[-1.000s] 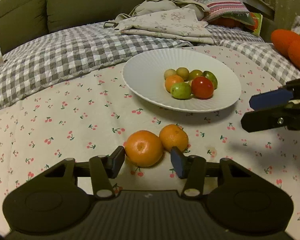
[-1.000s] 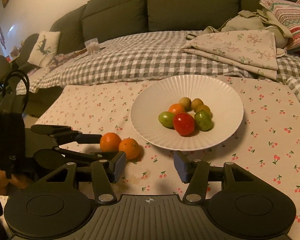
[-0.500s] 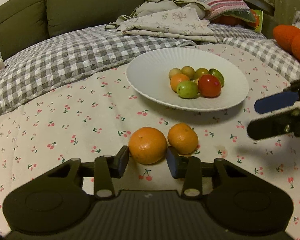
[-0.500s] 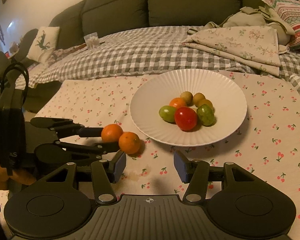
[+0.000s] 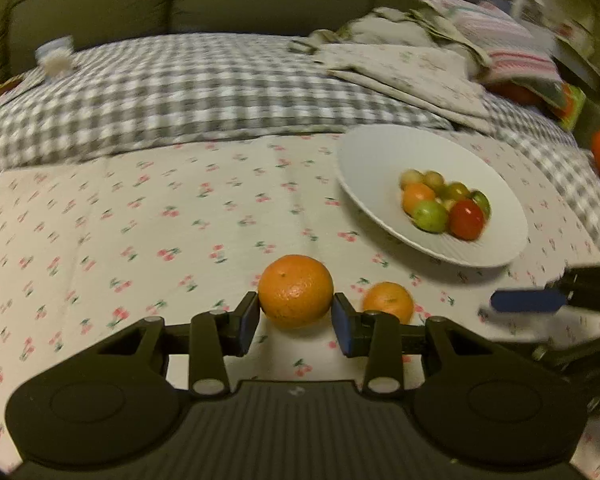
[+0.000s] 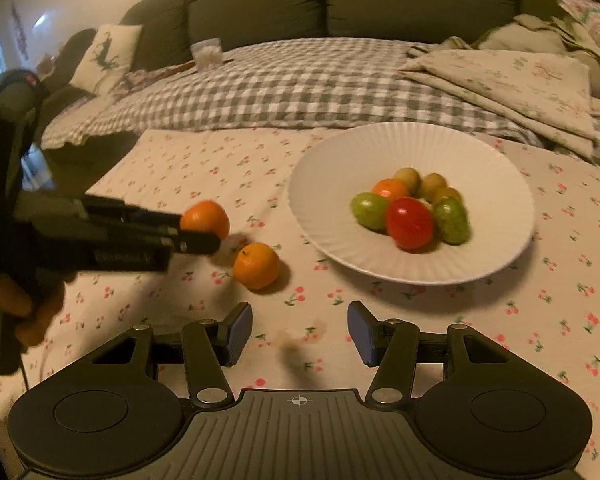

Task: Organize fruits
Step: 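Grasp a mandarin with the left tool while the right tool grasps the other, then carry both mandarins over the white plate and open both tools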

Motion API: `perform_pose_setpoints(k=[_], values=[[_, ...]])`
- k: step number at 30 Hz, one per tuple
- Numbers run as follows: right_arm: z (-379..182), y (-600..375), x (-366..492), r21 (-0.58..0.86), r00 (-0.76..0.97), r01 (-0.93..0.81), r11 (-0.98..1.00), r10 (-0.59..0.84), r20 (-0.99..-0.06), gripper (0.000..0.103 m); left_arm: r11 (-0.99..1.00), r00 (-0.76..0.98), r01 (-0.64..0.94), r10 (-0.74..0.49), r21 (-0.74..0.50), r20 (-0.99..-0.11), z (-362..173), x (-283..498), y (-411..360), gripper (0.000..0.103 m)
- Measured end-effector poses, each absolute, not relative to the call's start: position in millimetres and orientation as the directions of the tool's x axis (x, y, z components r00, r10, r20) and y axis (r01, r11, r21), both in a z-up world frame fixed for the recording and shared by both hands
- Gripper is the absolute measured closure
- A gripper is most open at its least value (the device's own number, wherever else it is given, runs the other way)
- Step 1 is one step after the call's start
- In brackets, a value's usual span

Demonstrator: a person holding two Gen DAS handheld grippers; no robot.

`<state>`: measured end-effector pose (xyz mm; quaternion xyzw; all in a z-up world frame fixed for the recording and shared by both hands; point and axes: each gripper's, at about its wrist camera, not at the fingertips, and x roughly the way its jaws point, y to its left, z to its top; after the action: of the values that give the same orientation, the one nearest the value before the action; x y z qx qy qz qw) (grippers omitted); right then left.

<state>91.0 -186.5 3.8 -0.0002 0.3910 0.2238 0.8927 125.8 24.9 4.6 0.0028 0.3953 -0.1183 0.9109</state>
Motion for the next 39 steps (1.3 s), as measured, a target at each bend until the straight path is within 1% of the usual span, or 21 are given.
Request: perform_pose_setpoints(k=[4,7,21,24,26,29,34,39], values=[[-3.2,-169.6,93.6,0.158,0.588,-0.446,0.881,0.421,-0.691,0.050,0.979,0.669,0.163,-0.200,-0.121,-0.716,11.5,125.0,38.9,0.065],[-8.7,-156.9,96.0,0.142,0.595,-0.466,0.873,0.428,-0.681,0.050,0.982,0.670,0.147,-0.186,-0.118,-0.719,11.4,124.7,41.0,0.065],[-29.8,-134.5,117.0,0.125,0.647,-0.419,0.899,0.393,-0.654,0.051,0.983,0.661,0.130,-0.182,-0.128,-0.728,7.5,127.5,42.6,0.065],[-29.9,-131.9,116.8,0.106,0.645,-0.430,0.897,0.387,-0.659,0.071,0.983,0.664,0.127,-0.185,-0.135,-0.725,9.3,128.0,43.1,0.065],[-24.5,-134.3,115.8,0.101,0.652,-0.423,0.900,0.380,-0.656,0.071,0.982,0.667,0.126,-0.187,-0.138,-0.721,10.7,127.7,43.3,0.065],[-15.2,-142.5,114.9,0.147,0.647,-0.419,0.896,0.408,-0.644,0.072,0.982,0.669,0.130,-0.187,-0.134,-0.719,11.7,126.4,42.1,0.065],[-3.4,-150.1,108.0,0.182,0.628,-0.421,0.889,0.430,-0.649,0.072,0.981,0.669,0.136,-0.193,-0.137,-0.718,13.0,126.0,39.0,0.065],[14.1,-163.1,101.2,0.209,0.636,-0.414,0.886,0.446,-0.630,0.072,0.980,0.676,0.140,-0.200,-0.143,-0.709,17.3,126.3,36.3,0.065]])
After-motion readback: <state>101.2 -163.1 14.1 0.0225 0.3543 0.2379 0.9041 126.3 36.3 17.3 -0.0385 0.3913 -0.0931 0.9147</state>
